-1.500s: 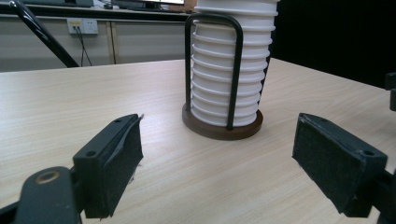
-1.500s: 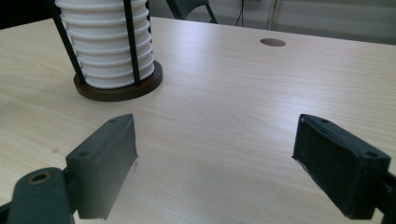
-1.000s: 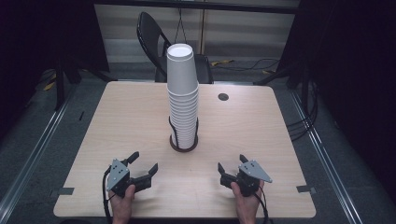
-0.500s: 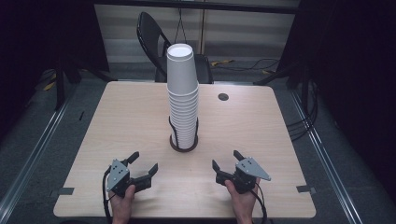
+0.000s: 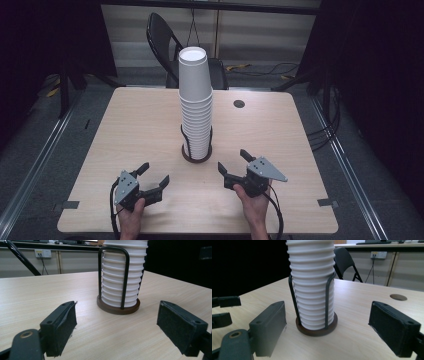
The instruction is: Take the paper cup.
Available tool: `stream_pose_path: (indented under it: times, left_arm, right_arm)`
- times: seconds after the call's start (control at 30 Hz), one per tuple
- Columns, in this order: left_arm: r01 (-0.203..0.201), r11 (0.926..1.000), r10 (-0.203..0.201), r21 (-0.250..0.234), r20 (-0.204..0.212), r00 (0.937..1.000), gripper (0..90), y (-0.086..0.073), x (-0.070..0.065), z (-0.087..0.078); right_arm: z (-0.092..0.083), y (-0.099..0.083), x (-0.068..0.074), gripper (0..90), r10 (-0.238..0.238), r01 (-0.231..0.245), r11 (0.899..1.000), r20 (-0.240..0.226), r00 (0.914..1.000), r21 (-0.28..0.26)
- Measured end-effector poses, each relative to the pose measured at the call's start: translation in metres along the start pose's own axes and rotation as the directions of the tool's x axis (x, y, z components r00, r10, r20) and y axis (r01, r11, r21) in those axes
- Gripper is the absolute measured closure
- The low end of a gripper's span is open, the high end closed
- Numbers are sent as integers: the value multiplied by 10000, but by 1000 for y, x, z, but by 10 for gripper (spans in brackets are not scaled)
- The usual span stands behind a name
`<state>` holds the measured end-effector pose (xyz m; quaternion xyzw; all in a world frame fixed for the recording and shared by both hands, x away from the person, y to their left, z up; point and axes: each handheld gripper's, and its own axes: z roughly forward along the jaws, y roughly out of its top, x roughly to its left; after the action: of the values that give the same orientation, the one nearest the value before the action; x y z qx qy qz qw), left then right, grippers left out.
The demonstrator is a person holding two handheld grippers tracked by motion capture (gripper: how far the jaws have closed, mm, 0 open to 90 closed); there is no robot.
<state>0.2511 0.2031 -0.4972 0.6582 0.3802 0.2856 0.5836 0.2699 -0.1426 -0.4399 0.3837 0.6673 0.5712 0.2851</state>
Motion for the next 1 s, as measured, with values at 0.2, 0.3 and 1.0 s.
stream_pose_path:
  times: [0.2, 0.3, 1.0]
  left_arm:
    - [64, 10000, -65, 69, 153, 9999, 157, 0, 0, 0]
    - [81, 9999, -83, 88, 166, 9998, 157, 0, 0, 1]
    - [-29, 9993, 11, 365, 492, 9988, 155, 1, -7, 3]
  right_arm:
    - [6, 19, 1, 137, -229, 223, 9996, -338, 9992, -195]
    - [7, 26, 1, 137, -298, 287, 9993, -432, 9986, -255]
    - [28, 99, 2, 158, -947, 790, 9910, -1481, 9844, -1085]
